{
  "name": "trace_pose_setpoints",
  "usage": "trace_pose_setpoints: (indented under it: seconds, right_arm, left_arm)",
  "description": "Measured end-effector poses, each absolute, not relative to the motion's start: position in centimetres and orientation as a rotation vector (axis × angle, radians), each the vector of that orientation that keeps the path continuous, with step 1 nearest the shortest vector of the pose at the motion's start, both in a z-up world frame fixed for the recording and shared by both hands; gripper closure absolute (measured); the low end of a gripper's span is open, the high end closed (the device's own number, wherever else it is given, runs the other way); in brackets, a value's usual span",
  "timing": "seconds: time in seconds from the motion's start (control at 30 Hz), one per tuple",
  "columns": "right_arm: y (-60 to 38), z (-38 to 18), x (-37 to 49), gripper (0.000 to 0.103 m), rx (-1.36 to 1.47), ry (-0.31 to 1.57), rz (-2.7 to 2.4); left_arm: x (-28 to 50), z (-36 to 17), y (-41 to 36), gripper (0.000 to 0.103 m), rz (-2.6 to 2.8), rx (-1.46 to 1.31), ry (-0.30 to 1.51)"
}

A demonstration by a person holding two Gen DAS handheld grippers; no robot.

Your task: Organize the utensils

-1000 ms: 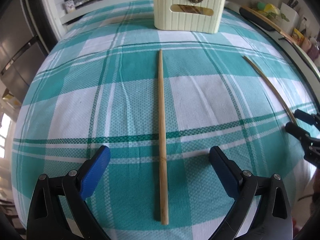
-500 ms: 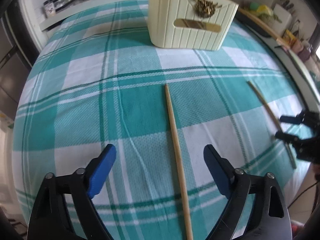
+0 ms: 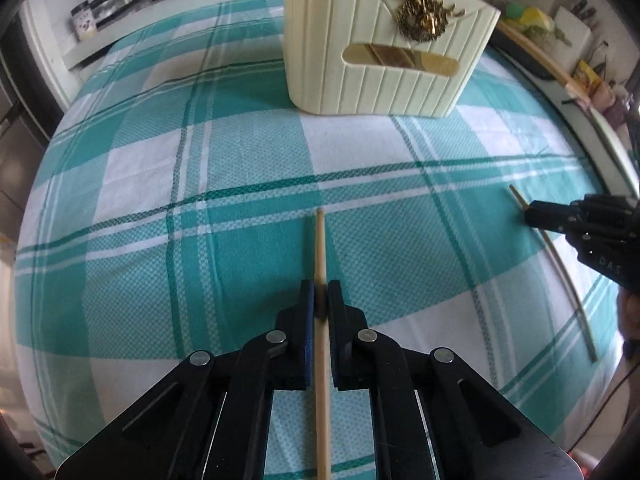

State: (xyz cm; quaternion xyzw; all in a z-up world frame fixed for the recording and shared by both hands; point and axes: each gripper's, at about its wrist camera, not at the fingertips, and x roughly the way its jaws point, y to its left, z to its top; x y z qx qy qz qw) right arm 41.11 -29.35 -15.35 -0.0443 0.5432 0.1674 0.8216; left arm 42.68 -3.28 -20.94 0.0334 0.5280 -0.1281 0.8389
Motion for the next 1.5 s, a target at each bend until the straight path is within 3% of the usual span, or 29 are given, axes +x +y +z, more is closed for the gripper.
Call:
trace_pose_setpoints:
  seconds: [0.4,0.73,1.23,1.5]
  right_arm:
    - [-31.9,-3.1,32.8,0.097,-0.007,0.811,0.420]
    - [-31.9,2.5,28.1,0.097,-0.009,0.628,0.451]
    - [-30.9,7.1,32.3,0.097,-0.035,0.522,0.406]
    - [-31.3,11.4,38.2,0.097,-0.004,0.453,0.374]
  left_arm:
    - [35.0,-9.1,-0.6,0.098,-0.391,-0.083,0.794]
    - [32.4,-4.5,-0.2,0.098,-0.427,-0.113,0.670]
    - [33.4,-2.2,0.7,0.099,-0.414,-0.119,0.647]
    - [37.5,4.9,0.1,0.099,-0.395,-0.102,0.501]
